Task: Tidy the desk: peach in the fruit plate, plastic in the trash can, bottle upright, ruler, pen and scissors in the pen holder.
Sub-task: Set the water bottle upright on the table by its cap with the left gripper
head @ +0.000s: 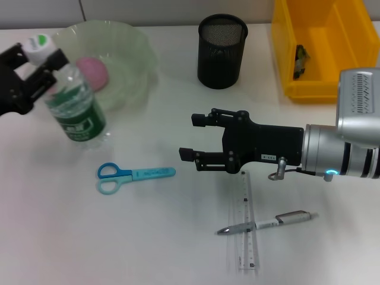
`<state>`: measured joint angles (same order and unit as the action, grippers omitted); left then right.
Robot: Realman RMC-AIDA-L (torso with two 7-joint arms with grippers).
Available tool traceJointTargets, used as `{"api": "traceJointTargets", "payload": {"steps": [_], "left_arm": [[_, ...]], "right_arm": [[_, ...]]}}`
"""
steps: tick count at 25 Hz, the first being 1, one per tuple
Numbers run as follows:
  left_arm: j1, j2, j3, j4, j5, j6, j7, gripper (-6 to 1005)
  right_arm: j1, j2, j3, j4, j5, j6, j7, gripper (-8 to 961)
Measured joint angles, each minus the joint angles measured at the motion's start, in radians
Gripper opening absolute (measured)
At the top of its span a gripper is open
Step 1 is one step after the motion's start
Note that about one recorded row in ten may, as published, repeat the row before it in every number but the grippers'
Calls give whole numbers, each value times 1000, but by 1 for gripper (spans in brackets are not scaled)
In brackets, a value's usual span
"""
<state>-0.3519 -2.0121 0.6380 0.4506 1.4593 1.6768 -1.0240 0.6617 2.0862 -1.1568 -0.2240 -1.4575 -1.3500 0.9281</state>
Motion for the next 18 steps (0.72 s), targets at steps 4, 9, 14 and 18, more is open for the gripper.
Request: {"api": "traceJointTargets", "payload": {"steps": [4, 9, 14, 18], "left_arm": [[20, 13, -47, 1, 1, -64, 33, 435], [23, 12, -75, 2, 0, -112, 50, 435], [24, 14, -77, 2, 2, -140, 52, 435], [29, 15, -77, 3, 2, -163, 52, 435]], "right_arm": [[-1, 0, 0, 1, 0, 9, 0, 772], [0, 0, 0, 2, 0, 9, 0, 772], [0, 0, -1, 3, 0, 10, 0, 771], [1, 0, -1, 3, 0, 11, 0, 771]]}}
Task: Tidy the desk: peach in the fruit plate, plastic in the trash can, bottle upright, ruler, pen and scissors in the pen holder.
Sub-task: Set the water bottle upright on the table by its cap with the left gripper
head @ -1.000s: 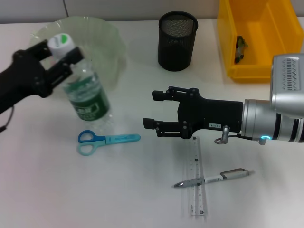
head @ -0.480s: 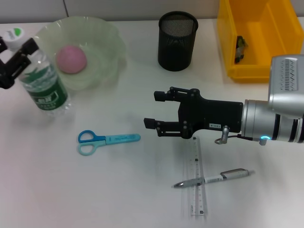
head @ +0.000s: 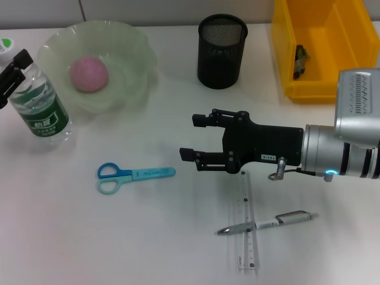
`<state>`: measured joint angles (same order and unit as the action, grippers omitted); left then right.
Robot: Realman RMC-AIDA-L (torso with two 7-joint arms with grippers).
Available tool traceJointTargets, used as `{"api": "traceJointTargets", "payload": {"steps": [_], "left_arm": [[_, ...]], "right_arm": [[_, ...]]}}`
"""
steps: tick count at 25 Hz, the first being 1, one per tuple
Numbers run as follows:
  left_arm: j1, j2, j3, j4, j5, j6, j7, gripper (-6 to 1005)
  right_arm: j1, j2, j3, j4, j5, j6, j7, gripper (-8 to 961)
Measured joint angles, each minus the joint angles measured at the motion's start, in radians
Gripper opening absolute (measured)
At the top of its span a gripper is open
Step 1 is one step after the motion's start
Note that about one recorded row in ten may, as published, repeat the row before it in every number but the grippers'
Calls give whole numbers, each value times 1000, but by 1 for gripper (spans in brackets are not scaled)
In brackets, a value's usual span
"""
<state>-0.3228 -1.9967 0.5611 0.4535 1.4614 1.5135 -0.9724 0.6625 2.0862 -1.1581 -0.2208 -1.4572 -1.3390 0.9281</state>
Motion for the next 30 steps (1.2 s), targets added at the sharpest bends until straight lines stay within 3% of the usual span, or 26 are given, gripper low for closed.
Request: {"api": "traceJointTargets", "payload": {"steps": [30], "left_arm": [[-7, -22, -9, 2, -4, -112, 81, 434]], "right_arm": [[8, 0, -25, -5, -1, 25, 22, 773]]}}
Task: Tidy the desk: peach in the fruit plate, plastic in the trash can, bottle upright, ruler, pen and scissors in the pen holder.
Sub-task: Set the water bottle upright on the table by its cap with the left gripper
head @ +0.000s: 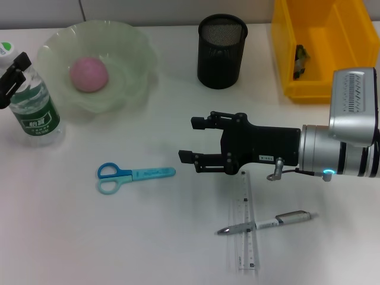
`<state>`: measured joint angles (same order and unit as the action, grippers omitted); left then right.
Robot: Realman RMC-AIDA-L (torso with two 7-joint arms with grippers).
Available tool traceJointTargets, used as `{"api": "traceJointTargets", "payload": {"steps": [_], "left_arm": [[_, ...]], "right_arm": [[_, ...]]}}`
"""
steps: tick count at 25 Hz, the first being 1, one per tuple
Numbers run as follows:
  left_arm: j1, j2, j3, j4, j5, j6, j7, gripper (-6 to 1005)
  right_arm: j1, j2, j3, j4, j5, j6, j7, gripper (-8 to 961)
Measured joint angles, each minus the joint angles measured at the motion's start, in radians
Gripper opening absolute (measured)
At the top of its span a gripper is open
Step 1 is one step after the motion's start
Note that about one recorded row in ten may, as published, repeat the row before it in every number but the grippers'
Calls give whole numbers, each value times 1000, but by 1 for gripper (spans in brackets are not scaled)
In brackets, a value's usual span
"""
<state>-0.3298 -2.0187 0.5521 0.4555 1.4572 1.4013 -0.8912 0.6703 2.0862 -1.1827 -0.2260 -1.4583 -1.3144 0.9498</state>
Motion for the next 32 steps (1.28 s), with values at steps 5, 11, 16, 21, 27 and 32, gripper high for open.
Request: {"api": "traceJointTargets", "payload": {"steps": [5, 11, 16, 21, 27, 32], "left_arm": [[1, -2, 0, -2, 4, -2, 13, 434], [2, -3, 3, -2, 7, -2, 15, 435], [0, -4, 7, -1, 7, -3, 22, 435], [0, -6, 8, -1, 8, -8, 23, 435], [0, -6, 8, -1, 8, -10, 23, 434], [1, -7, 8, -1, 8, -10, 24, 434]], "right_arm": [[0, 0, 0, -1, 0, 0, 0, 772], [0, 0, 0, -3, -1, 0, 0, 772], [2, 0, 0, -4, -1, 0, 0, 772], [2, 0, 0, -4, -1, 1, 0, 772], [2, -2, 0, -4, 0, 1, 0, 772], [3, -2, 0, -4, 0, 1, 0, 772]]}}
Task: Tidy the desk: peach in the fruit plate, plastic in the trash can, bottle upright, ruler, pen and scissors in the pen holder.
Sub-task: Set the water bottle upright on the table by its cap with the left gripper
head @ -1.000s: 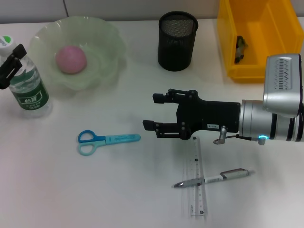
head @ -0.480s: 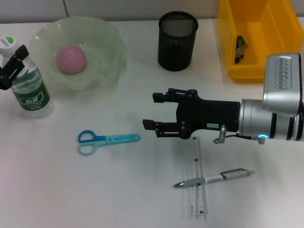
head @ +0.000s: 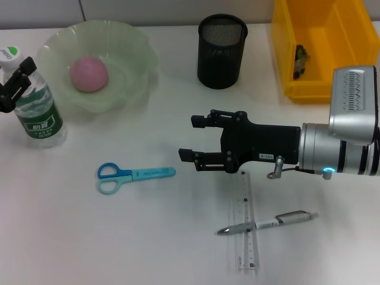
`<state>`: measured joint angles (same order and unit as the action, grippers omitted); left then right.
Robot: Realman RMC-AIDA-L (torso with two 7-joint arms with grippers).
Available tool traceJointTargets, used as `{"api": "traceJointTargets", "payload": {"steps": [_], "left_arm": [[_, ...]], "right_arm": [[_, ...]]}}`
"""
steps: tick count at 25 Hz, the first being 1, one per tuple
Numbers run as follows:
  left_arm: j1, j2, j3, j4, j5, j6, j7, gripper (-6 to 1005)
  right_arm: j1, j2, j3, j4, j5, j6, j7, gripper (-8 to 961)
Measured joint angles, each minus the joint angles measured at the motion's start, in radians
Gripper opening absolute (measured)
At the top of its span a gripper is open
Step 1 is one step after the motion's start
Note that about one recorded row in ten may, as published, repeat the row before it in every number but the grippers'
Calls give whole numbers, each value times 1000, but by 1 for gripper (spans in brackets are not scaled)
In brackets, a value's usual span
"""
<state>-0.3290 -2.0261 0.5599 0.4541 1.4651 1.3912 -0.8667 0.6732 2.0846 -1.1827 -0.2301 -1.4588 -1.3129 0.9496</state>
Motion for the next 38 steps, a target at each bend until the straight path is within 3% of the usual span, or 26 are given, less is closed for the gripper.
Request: {"api": "traceJointTargets", "payload": {"steps": [38], "left_arm": [[7, -3, 1, 1, -2, 5, -1, 435]], "right_arm": [[2, 0, -12, 0, 0, 1, 2, 773]]}}
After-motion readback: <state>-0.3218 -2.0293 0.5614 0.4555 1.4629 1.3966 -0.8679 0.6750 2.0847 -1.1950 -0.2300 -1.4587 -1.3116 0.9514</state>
